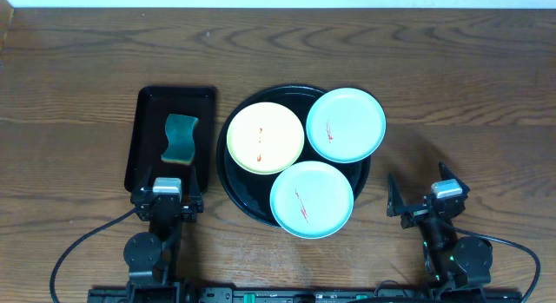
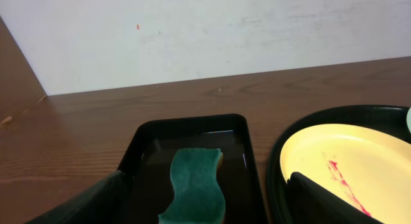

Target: Clean dirty plates on tray and stack at the side

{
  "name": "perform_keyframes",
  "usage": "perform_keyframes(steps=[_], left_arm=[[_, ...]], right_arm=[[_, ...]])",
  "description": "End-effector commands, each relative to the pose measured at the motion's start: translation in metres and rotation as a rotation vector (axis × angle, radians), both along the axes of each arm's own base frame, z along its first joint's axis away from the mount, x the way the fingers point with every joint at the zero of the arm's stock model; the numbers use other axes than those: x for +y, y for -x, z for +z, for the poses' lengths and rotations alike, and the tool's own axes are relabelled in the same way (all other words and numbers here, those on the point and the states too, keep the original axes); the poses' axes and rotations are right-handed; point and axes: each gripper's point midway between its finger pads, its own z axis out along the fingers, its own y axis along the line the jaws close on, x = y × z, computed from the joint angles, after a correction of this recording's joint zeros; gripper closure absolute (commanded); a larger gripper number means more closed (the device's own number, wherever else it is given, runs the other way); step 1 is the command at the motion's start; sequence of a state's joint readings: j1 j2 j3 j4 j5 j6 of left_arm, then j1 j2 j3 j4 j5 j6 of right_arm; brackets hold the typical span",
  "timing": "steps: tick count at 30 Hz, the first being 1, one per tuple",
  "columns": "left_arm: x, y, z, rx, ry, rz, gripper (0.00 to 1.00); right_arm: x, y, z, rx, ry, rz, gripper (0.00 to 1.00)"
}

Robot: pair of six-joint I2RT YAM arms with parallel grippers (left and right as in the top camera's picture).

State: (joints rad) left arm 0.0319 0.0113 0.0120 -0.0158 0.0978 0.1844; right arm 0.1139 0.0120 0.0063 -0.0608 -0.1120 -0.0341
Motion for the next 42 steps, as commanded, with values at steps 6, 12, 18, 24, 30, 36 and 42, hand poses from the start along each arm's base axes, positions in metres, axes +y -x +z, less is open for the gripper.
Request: perform_keyframes(steps=[6,12,18,24,30,36,42], left_arm=[[-0.0031,0.0012,-0.0148,0.052,-0.006,-0.018,0.21],[-0.0031,0.0012,-0.0146,0.052,-0.006,-0.018,0.21],[-0.0031,0.0012,-0.0146,0.052,-0.006,-0.018,0.21],[-0.0031,0.0012,-0.0146,0.052,-0.006,-0.018,0.21],[-0.0031,0.0012,-0.0143,0.051,-0.007,-0.018,0.21],[-0.0031,0.0012,-0.0143,0.051,-0.007,-0.018,0.21],[-0.0032,0.0012,-0.0144,0.051,-0.006,-0.019,0.21]], right_arm=[[0.0018,0.0004,-0.0010,0.002,0.005,0.008,0.01],[0.0018,0.0004,-0.0010,0.002,0.005,0.008,0.01],[0.0018,0.0004,-0.0009,0.002,0.005,0.008,0.01],[0.0018,0.0004,-0.0010,0.002,0.005,0.008,0.01],[0.0018,0.0004,-0.0010,0.002,0.005,0.008,0.01],[0.0004,0.0000,-0.0001,-0.002,0.005,0.000,0.01],[-0.0016,-0.0007,0.0046,-0.021,0.006,-0.011,0.01]])
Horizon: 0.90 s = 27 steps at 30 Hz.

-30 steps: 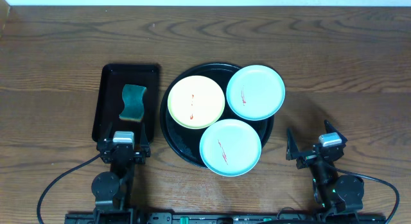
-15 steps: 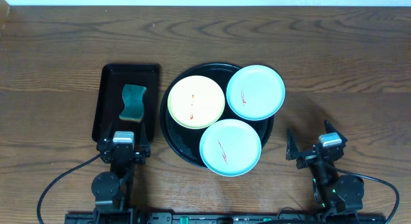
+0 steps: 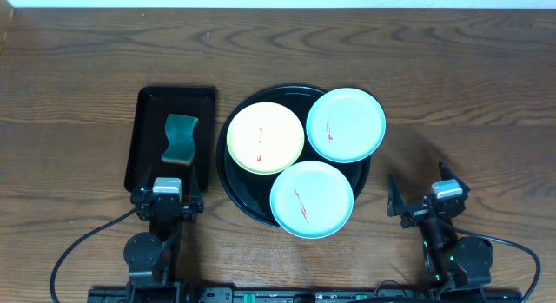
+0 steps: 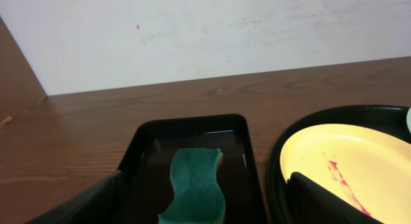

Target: Clean dirty plates on tray and stack at the side

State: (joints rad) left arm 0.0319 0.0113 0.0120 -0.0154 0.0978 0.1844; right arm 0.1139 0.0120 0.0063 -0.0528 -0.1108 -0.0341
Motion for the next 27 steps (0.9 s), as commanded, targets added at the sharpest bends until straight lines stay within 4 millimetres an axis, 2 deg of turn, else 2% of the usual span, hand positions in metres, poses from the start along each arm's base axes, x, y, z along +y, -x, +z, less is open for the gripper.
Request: perform_keyframes(steps=[1,5,8,12,20,23,27], left_arm=[[-0.005,0.001,-0.014,0.051,-0.004,-0.027,0.21],[-0.005,0.000,-0.004,0.010,0.066,-0.022,0.20],[-0.005,0.000,0.016,-0.044,0.128,-0.019,0.21],[-0.005,0.002,0.048,-0.114,0.142,-0.022,0.21],[-0.005,-0.006,0.116,-0.129,0.130,-0.023,0.21],[-0.004,-0.018,0.144,-0.115,0.131,-0.022,0.21],[-0.004,-0.041,0.173,-0.048,0.134,-0.018,0.21]], right_arm=[[-0.001,-0.001,0.004,-0.020,0.005,-0.010,0.01],[-0.001,-0.001,0.010,-0.043,0.000,-0.010,0.01],[0.003,0.001,0.018,-0.068,-0.004,0.016,0.01],[0.005,0.004,0.041,-0.126,-0.010,0.031,0.01],[-0.010,0.001,0.128,-0.307,0.013,-0.050,0.01],[-0.013,-0.010,0.158,-0.314,0.022,-0.066,0.01],[-0.008,-0.036,0.189,-0.278,0.029,-0.041,0.01]])
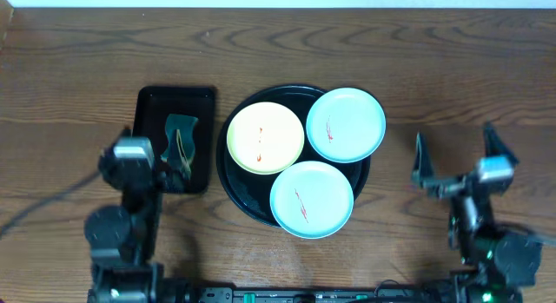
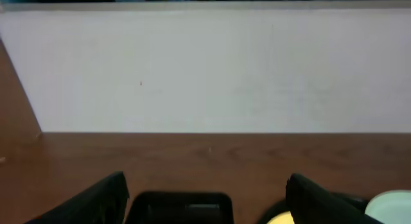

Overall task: Clean dirty plates on tray and stack at the side
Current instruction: 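Move the right gripper to the yellow plate rim and grasp it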

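On the round black tray (image 1: pixel 234 192) lie a yellow plate (image 1: pixel 265 136) and two light blue plates (image 1: pixel 346 123) (image 1: pixel 311 199), each with a red smear. To its left a green sponge (image 1: pixel 182 132) lies in a small black rectangular tray (image 1: pixel 152 99). My left gripper (image 1: pixel 171 164) is open over that tray's near end, just short of the sponge. In the left wrist view the left gripper (image 2: pixel 205 180) has its fingers wide apart with nothing between them. Only the small tray's far rim (image 2: pixel 180 199) shows there, and the sponge is hidden. My right gripper (image 1: pixel 456 154) hangs open to the right of the plates.
The brown wooden table (image 1: pixel 452 60) runs to a white wall (image 2: pixel 205 70) at the back. The yellow plate (image 2: pixel 280 219) and a blue plate (image 2: pixel 392 208) show as slivers at the bottom right of the left wrist view. Cables trail from both arm bases at the near edge.
Both arms have left the near edge and stand higher and farther forward. The left gripper is now over the small tray's near end. Its camera faces the wall, with the sponge out of view.
At both earlier moments the two arms sat at the table's near edge with open grippers, and nothing changed between them. Now both grippers are raised and still open, the left near the sponge. The plates and sponge lie where they were.
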{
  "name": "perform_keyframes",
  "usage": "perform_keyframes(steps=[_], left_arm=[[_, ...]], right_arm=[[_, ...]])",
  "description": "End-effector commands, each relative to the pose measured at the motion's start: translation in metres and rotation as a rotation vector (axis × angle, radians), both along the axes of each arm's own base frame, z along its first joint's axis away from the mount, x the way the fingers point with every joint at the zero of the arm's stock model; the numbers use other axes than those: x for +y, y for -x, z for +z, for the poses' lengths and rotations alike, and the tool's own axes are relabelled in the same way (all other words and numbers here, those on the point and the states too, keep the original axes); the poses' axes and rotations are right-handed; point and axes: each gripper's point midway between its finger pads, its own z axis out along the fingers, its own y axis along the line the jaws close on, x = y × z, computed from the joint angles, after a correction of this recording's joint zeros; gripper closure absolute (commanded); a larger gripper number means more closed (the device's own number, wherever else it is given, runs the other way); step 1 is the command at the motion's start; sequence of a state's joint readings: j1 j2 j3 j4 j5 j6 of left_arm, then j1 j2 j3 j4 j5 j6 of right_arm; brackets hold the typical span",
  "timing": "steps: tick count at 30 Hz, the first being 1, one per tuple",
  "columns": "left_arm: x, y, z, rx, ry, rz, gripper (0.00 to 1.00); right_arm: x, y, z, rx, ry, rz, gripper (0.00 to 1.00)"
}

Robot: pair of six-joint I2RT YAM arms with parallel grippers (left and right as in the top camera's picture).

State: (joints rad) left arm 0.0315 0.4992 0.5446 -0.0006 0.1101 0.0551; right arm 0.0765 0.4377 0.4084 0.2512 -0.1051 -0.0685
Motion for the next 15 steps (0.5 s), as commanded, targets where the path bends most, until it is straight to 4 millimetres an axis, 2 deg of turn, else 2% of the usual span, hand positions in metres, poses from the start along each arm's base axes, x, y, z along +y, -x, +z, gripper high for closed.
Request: perform_keyframes(steps=[1,4,7,11,15], left_arm=[[-0.003,-0.017,0.029,0.037,0.007,-0.016,0.21],[-0.002,-0.032,0.043,0.140,0.011,-0.015,0.21],[-0.002,-0.041,0.053,0.236,0.014,-0.015,0.21],[-0.001,-0.054,0.063,0.363,0.018,-0.014,0.21],[-0.001,-0.066,0.058,0.506,0.024,-0.014,0.21]], right_arm=[[0.004,-0.021,0.024,0.020,0.027,0.018,0.01],[0.015,-0.047,0.037,0.076,0.040,0.071,0.01],[0.028,-0.071,0.041,0.164,0.052,0.142,0.01],[0.048,-0.097,0.035,0.330,0.056,0.256,0.01],[0.065,-0.118,0.028,0.491,0.039,0.356,0.01]])
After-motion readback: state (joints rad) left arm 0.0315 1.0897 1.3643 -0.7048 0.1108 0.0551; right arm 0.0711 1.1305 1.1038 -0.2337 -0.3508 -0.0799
